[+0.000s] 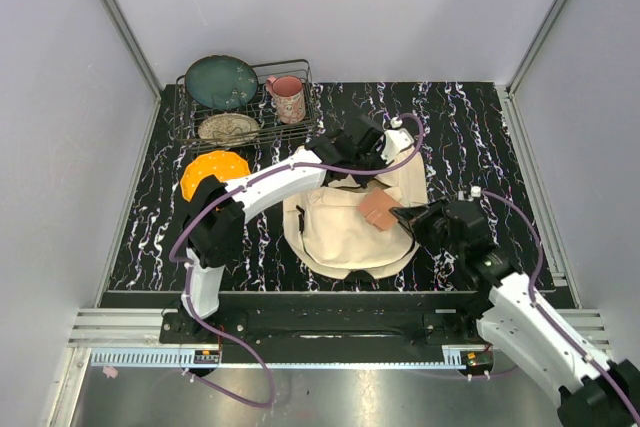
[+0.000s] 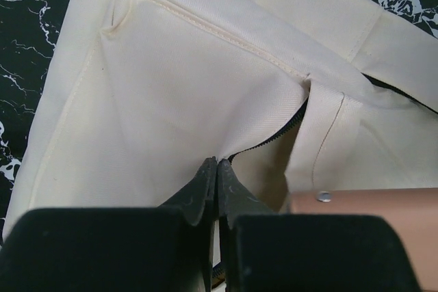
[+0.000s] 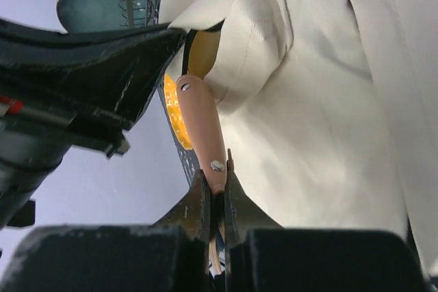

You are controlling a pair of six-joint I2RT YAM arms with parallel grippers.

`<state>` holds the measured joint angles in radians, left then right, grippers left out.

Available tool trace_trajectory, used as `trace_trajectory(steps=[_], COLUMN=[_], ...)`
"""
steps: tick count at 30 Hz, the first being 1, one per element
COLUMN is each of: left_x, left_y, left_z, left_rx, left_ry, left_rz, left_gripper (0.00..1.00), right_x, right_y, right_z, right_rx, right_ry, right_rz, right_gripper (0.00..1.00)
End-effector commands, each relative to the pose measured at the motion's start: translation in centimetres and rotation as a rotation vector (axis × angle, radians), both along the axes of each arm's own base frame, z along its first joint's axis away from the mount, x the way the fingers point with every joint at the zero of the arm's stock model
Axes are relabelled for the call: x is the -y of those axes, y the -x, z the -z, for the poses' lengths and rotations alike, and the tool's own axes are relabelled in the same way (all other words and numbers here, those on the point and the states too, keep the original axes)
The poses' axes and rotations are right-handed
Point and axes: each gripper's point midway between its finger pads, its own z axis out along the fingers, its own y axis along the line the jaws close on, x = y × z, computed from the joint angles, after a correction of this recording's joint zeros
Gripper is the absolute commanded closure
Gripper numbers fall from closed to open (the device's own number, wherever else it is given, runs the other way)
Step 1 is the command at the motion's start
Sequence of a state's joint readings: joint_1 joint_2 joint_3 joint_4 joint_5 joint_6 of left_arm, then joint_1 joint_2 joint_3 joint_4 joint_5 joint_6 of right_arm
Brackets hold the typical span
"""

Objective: Pack the student bag
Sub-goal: Place the personal item in the student bag.

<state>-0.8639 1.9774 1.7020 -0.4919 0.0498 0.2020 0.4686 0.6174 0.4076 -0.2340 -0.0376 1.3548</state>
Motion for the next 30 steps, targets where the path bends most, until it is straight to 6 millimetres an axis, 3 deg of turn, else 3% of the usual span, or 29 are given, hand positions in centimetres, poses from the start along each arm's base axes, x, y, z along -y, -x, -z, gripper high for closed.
trace_trajectory(steps=[1, 3, 4, 8, 14, 17, 18, 20, 21, 23, 24, 30], left_x=[-0.5, -0.8, -0.8, -1.3, -1.4, -1.2, -1.1, -1.0, -1.0, -1.0, -1.1, -1.0], left_y=[-0.5, -0.4, -0.3, -0.3, 0.2, 0.6, 0.8, 1.1, 1.3, 1.4, 1.4, 1.7], left_z=[-6.3, -6.9, -7.0, -7.7, -8.3, -8.4, -8.2, -8.0, -8.1, -7.8, -7.7, -7.3], left_rx=[0.064, 0.069, 0.067, 0.063, 0.053, 0.039, 0.028, 0.009, 0.003, -0.005, -0.008, -0.064], left_ry=[0.099, 0.105, 0.108, 0.127, 0.147, 0.167, 0.168, 0.173, 0.179, 0.177, 0.174, 0.185], left_rz=[-0.035, -0.041, -0.044, -0.061, -0.057, -0.053, -0.046, -0.040, -0.035, -0.039, -0.043, -0.071], left_gripper=[1.00, 1.00, 1.00, 1.00, 1.00, 1.00, 1.00, 1.00, 1.00, 1.00, 1.00, 1.00], right_x=[-2.0, -1.9, -2.0, -2.3, -1.7, -1.5, -1.6, -1.6, -1.7, -2.3, -2.7, -3.8], right_y=[-2.3, -3.0, -3.4, -4.4, -5.8, -6.5, -7.1, -7.9, -8.5, -9.2, -9.7, -11.7], right_z=[-3.5, -2.3, -3.1, -1.9, 1.9, 2.7, 1.4, 1.5, 0.0, -0.2, -1.6, -1.4], right_rx=[0.127, 0.105, 0.147, 0.127, 0.023, 0.032, 0.086, 0.112, 0.169, 0.201, 0.239, 0.283], right_ry=[-0.163, -0.171, -0.195, -0.214, -0.282, -0.261, -0.284, -0.273, -0.292, -0.261, -0.276, -0.238], right_rz=[-0.007, 0.023, 0.026, 0.047, 0.158, 0.187, 0.188, 0.201, 0.198, 0.174, 0.161, 0.164], right_gripper=[1.00, 1.00, 1.00, 1.00, 1.00, 1.00, 1.00, 1.00, 1.00, 1.00, 1.00, 1.00])
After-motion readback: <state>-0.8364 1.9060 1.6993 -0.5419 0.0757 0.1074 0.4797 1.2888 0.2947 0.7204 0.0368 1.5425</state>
